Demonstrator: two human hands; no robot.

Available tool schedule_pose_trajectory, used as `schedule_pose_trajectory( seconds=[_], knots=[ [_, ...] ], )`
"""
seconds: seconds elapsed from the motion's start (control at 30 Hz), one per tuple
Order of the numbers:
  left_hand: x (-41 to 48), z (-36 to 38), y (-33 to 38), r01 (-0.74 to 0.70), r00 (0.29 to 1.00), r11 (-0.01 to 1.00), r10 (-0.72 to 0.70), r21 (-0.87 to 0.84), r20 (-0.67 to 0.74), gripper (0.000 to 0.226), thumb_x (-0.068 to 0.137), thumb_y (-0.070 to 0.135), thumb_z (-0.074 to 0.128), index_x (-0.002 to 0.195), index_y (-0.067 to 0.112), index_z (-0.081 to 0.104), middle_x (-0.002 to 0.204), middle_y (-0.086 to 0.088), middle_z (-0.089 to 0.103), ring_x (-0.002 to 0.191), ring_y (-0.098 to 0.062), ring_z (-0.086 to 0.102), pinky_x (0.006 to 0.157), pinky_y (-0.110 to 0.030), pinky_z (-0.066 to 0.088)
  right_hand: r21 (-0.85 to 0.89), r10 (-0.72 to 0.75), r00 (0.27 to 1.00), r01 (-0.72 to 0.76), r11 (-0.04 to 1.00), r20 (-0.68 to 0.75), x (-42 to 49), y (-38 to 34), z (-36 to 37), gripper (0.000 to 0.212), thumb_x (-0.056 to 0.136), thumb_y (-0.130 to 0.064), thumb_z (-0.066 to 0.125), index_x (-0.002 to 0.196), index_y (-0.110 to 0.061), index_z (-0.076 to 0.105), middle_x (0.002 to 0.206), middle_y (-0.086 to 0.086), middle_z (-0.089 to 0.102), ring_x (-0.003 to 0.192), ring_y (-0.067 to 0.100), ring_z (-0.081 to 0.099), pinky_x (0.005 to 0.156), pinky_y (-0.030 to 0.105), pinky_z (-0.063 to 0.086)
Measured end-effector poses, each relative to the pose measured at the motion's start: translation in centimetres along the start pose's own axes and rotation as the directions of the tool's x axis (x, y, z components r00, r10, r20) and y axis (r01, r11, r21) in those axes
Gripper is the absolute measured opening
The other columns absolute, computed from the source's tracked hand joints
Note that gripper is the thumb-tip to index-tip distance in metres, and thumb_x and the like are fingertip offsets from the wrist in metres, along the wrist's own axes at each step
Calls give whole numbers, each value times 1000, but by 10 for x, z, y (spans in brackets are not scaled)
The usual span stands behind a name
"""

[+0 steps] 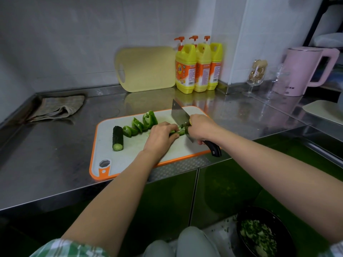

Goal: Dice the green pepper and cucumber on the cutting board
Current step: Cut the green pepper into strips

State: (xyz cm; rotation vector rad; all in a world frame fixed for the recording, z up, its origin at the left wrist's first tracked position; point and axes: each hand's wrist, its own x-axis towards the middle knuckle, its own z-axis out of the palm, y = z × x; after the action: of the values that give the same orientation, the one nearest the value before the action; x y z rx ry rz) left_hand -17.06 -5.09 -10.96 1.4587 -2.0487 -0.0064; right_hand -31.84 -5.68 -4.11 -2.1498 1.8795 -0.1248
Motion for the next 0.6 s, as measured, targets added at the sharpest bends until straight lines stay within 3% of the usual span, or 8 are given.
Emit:
schedule_pose_trajectory(
  seconds=[0.2,0.4,0.6],
  knots=[
    [0,1,0,45,999,999,-45,-4,8,22,90,25,66,108,13,70,112,-10,55,97,-29,56,88,-37,44,187,-45,998,51,981,-37,-5,15,-19,10,90,-3,38,89,-8,47,64,16,61,45,25,59,41,26,45],
    [-1,0,1,64,998,998,-64,6,18,23,90,26,66,108,12,70,103,-10,53,91,-30,56,81,-34,43,83,-51,996,45,996,72,-21,11,-27,17,89,1,37,101,2,50,75,19,61,50,26,56,41,23,41],
    [-1,-1,3,68,997,997,-69,20,28,23,90,25,66,108,12,70,101,-9,54,90,-28,56,79,-32,40,9,-33,996,32,999,86,-17,8,-12,20,85,3,44,100,2,57,66,15,61,39,18,59,36,21,40]
  ],
)
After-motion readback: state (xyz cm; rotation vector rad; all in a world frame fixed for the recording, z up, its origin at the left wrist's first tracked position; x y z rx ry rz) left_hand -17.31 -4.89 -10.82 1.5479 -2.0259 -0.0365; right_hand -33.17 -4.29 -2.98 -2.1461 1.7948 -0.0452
